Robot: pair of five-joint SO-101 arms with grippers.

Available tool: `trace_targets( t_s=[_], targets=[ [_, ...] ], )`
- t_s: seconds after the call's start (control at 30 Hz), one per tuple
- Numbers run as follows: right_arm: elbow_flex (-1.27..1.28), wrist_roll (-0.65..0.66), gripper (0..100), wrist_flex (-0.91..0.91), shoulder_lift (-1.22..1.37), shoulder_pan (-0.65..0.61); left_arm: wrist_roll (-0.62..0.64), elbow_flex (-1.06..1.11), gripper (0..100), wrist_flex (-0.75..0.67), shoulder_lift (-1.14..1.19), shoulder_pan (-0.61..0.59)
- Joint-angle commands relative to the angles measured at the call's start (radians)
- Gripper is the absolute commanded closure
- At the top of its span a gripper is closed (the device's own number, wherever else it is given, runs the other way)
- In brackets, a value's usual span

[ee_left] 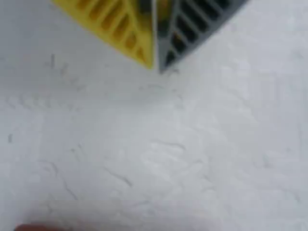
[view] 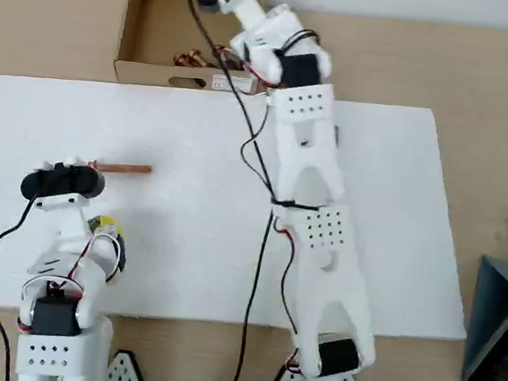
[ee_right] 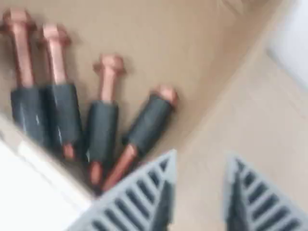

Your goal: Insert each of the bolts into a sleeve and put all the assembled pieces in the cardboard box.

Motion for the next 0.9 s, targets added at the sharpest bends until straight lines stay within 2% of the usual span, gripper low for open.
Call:
trace_targets(
  t_s=[0.0,0.2,0.43,0.5,0.87],
  targets=[
    [-0.070,0.009,94.1,0.114,-0.045,0.044,-0.005,-0.006,100,-0.008,-0.007,0.000],
    [-0.068,0.008,94.3,0.238,-0.134,0.085,-0.005,-0.006,100,-0.008,-0.007,0.000],
    [-0.064,0.012,94.1,0.474,-0.220,0.113,-0.003,-0.006,100,-0.008,-0.007,-0.002],
    [-0.067,0.057,94.0,0.540,-0.220,0.124,-0.003,-0.006,100,-0.008,-0.007,-0.002],
    [-0.016,0.365,94.0,0.545,-0.222,0.248,0.000,-0.006,100,-0.008,-0.007,-0.006]
  ],
)
